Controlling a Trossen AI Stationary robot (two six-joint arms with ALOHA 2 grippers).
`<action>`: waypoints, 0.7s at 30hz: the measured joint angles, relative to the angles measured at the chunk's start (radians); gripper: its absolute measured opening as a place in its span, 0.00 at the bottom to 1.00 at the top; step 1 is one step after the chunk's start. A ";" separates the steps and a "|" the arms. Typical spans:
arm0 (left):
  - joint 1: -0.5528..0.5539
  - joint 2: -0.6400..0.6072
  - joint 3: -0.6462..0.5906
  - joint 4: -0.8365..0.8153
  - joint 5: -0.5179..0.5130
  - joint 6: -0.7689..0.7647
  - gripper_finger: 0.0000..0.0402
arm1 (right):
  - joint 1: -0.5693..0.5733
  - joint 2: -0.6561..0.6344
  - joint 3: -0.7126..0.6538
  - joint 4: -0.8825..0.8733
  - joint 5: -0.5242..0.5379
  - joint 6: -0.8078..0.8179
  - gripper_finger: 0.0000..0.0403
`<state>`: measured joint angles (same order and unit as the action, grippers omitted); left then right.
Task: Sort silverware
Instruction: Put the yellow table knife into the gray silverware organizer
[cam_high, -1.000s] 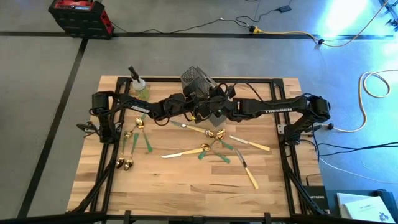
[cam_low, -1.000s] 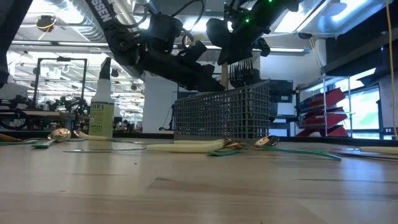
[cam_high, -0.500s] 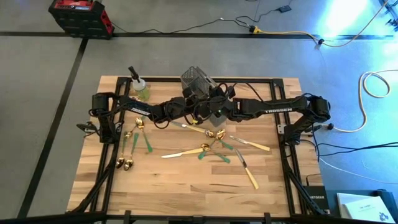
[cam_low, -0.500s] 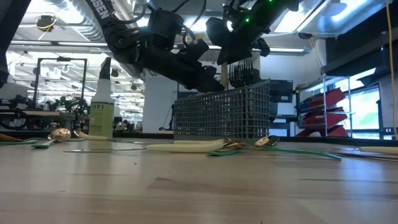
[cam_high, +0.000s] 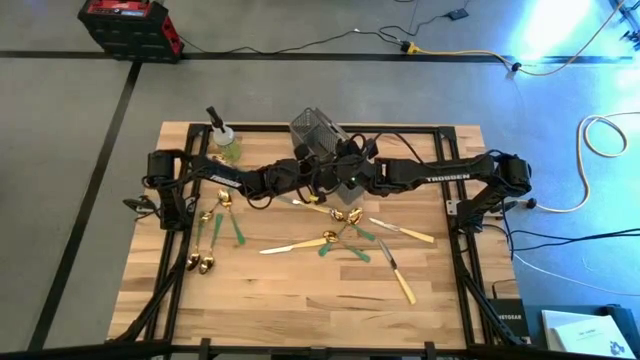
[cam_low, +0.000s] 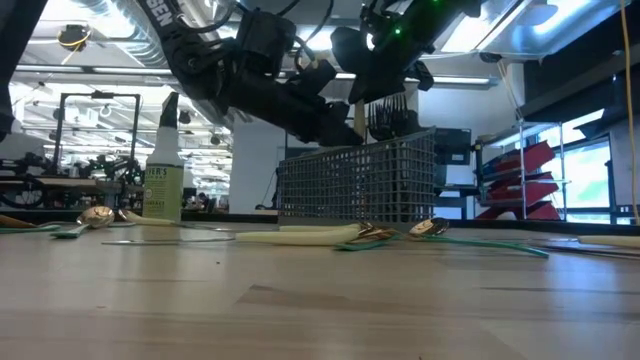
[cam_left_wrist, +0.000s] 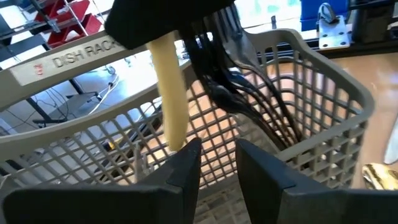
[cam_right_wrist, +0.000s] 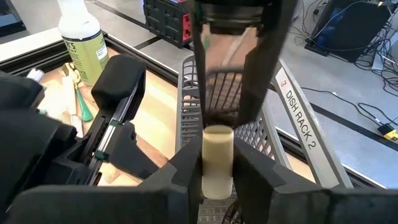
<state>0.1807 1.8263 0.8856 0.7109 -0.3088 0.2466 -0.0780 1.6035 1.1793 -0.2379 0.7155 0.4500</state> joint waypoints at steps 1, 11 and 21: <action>-0.004 0.000 0.000 0.000 -0.004 0.001 0.22 | 0.000 0.000 0.000 0.000 0.000 0.000 0.15; -0.028 0.000 0.000 -0.015 -0.021 0.002 0.22 | 0.000 0.000 0.000 -0.003 0.001 0.002 0.15; -0.030 -0.010 0.002 -0.072 -0.020 -0.052 0.22 | 0.000 -0.002 0.001 -0.042 0.015 0.026 0.15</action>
<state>0.1503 1.8164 0.8875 0.6389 -0.3292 0.1943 -0.0780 1.6016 1.1805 -0.2795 0.7301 0.4758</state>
